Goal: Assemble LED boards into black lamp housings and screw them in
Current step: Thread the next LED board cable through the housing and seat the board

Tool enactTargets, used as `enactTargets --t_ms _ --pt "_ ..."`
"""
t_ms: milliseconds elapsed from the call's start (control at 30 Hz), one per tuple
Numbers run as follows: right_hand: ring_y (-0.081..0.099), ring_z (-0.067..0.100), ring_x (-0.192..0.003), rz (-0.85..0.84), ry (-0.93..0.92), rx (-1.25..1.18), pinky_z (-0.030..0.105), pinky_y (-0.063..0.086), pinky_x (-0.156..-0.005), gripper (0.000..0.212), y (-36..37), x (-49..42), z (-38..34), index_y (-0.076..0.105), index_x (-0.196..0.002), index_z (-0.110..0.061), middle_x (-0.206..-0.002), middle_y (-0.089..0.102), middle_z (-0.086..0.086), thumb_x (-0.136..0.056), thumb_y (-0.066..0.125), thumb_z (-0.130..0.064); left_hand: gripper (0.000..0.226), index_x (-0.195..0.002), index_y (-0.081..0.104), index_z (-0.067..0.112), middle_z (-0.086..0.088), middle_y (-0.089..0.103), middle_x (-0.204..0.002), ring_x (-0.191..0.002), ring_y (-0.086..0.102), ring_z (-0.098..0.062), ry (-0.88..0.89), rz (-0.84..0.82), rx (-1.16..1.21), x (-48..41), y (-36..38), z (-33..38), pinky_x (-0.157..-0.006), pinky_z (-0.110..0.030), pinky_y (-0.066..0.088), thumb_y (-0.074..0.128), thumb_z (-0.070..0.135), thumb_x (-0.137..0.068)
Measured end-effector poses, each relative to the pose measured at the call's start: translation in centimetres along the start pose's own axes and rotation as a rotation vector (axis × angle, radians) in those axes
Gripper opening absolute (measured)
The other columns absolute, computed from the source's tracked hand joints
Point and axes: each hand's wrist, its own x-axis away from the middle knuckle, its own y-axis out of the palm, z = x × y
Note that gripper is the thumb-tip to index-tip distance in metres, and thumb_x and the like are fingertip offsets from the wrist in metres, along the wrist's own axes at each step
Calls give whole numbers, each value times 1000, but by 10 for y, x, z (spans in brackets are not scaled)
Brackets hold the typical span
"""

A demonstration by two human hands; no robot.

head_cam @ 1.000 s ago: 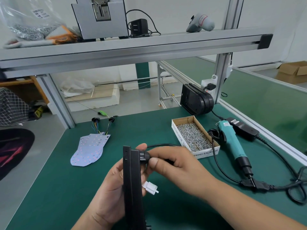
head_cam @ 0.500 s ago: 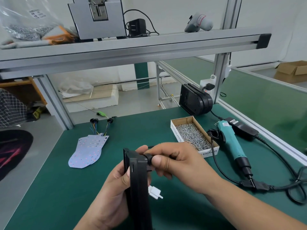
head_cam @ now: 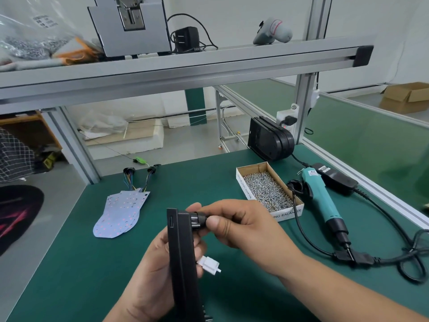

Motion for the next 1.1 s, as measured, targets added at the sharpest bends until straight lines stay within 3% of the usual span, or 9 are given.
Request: enactTargets --t_ms 100,167,267,333,400,533,700,833,1100 --pt "47 6 -63 -14 0 -37 12 40 -60 23 -1 1 0 78 -120 -10 -81 71 -8 -102 64 -13 100 -137 69 15 -5 62 -84 -64 49 -17 63 26 -76 -4 4 3 -51 -29 40 106 41 -48" --pt "62 1 -67 -62 -26 -98 8 47 -68 19 1 3 -2 76 -117 -3 -84 76 -3 -103 63 -5 78 -135 71 17 -3 69 -86 -64 59 -14 70 91 -114 -4 -2 0 -53 -28 51 97 29 -64" --pt "75 10 -103 -52 -68 -39 20 52 -95 15 1 4 -3 77 -113 -5 -103 80 15 -101 67 -6 48 -135 67 11 -10 72 -85 -66 69 -19 69 78 -95 -3 1 2 -53 -33 56 68 7 -87" --pt "73 9 -107 -31 -63 -6 25 53 -91 21 -1 4 -4 79 -116 -13 -108 81 5 -99 69 -8 63 -130 69 7 -17 75 -95 -72 74 -28 107 59 -76 -3 2 5 -56 -37 60 93 12 -73" --pt "72 11 -104 -42 -66 9 27 54 -87 26 -3 4 -6 80 -120 -19 -110 80 1 -98 69 -10 71 -124 73 9 -21 77 -109 -88 77 -34 157 82 -154 -2 0 8 -68 -37 63 102 24 -61" --pt "69 21 -125 -151 -95 27 28 52 -102 33 -6 4 -13 74 -133 -18 -128 76 0 -103 63 -7 37 -114 78 12 -25 77 -111 -97 76 -34 274 115 -245 -5 -10 3 -79 -37 63 71 3 -79" --pt "57 23 -119 -25 -141 355 34 41 -108 32 -11 3 -10 76 -125 -41 -109 61 -10 -97 70 -27 43 -114 79 14 -28 75 -114 -102 74 -38 345 154 -323 -5 -11 6 -89 -41 62 85 13 -71" --pt "55 22 -122 -41 -137 411 37 39 -110 32 -14 2 -10 74 -126 -40 -110 58 -11 -97 69 -28 43 -111 80 17 -26 77 -112 -100 75 -36 359 156 -328 -8 -14 2 -86 -39 62 66 -1 -75" --pt "67 20 -111 -45 -138 357 23 45 -98 29 -15 4 -16 79 -124 -25 -109 71 -7 -96 73 -20 43 -106 82 18 -14 80 -101 -92 77 -27 379 173 -346 -8 -12 3 -79 -33 62 66 -4 -73"
